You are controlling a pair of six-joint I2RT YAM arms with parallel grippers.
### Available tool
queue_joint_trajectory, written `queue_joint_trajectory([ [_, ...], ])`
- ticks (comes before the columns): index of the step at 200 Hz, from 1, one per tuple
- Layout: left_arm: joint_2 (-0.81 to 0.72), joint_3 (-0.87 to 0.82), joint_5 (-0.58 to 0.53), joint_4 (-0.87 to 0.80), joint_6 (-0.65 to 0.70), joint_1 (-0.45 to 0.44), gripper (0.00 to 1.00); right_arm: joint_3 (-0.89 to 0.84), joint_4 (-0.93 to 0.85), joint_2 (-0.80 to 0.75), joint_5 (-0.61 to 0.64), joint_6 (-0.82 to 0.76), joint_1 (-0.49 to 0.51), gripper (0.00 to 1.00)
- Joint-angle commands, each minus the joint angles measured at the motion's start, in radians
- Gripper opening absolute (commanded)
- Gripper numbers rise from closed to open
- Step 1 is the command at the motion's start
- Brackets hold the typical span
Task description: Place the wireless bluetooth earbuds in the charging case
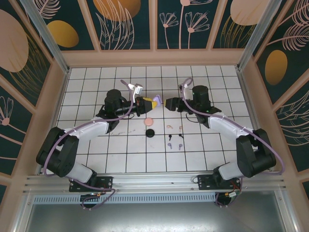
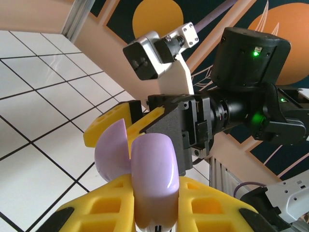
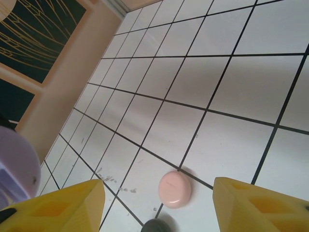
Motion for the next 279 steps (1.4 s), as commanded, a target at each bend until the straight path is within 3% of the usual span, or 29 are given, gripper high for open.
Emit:
queue_joint_trajectory([
  [1, -0.015, -0.011, 0.026, 0.052, -0.017, -0.002, 0.0, -0.039, 0.013, -0.092, -0.063, 0.004, -0.012, 0.62],
  [34, -0.005, -0.013, 0.071, 0.094, -0.046, -0.002, 0.0, -0.059, 0.03, -0.149, -0.228, -0.003, -0.023, 0.62],
  [57, 0.008, -0.017, 0.11, 0.147, -0.09, -0.002, 0.0, -0.034, 0.024, -0.135, -0.276, -0.006, -0.024, 0.58],
  [279, 0.021, -0.007, 0.121, 0.173, -0.116, -0.004, 0.0, 0.093, 0.036, -0.022, -0.282, 0.007, 0.016, 0.43],
])
